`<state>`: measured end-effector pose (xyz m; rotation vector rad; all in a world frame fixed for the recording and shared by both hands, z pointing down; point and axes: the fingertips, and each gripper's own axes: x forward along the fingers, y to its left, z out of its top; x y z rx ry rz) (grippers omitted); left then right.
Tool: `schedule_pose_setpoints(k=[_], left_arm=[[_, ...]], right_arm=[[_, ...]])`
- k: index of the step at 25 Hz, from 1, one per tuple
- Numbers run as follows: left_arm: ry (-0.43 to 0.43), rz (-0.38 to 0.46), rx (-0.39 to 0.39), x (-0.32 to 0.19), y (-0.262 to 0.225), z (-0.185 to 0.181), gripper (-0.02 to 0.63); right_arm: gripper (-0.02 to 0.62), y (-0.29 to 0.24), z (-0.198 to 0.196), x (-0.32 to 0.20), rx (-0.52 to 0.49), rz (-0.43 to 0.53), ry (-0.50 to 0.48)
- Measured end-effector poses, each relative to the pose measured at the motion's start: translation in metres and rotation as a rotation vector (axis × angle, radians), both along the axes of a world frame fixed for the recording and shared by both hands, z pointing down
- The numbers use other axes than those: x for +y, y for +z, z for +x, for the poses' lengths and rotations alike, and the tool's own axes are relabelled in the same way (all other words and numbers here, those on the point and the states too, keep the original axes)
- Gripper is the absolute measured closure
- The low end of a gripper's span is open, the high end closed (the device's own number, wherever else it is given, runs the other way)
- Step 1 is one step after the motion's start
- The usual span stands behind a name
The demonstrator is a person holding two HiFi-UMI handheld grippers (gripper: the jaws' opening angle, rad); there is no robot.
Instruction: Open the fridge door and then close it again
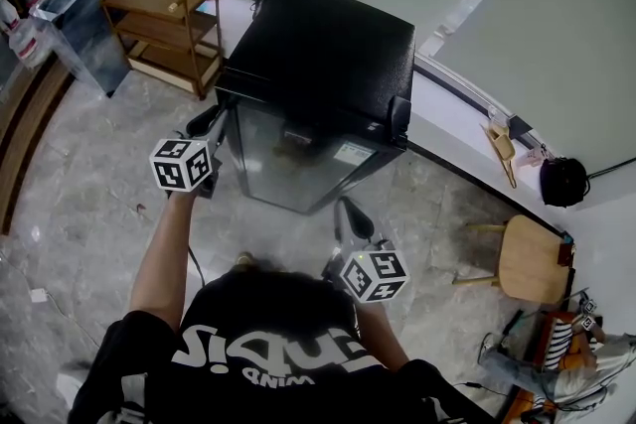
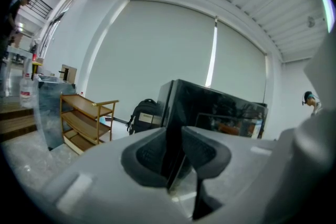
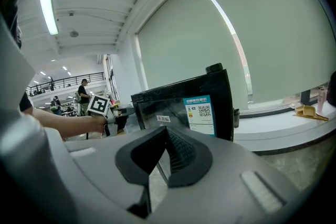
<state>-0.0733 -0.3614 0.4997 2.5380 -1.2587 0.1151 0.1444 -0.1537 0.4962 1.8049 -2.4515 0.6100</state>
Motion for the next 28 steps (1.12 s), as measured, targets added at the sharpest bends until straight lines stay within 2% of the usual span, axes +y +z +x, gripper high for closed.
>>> schedule_pose_setpoints(k=[3, 9, 21, 28], left_arm=[[-0.007, 0.014, -0.008, 0.003, -0.002, 0.000, 0.529], [0.046, 0.044, -0.008, 0.032, -0.012, 0.008, 0.540], [0.064, 0.063, 0.009, 0.105, -0.029, -0.005, 0.543], [0.030, 0.060, -0.003, 0.142, -0.024, -0.015, 0.551]], right_arm=[[0.598, 0.001, 0.003, -0.001, 0.002, 0.000, 0.004], [0.598, 0.003, 0.003, -0.004, -0.003, -0.001, 0.000], [0.598, 0.003, -0.018, -0.022, -0.007, 0.010, -0.072], [0.598, 0.001, -0.031, -0.025, 0.004, 0.016, -0.119]])
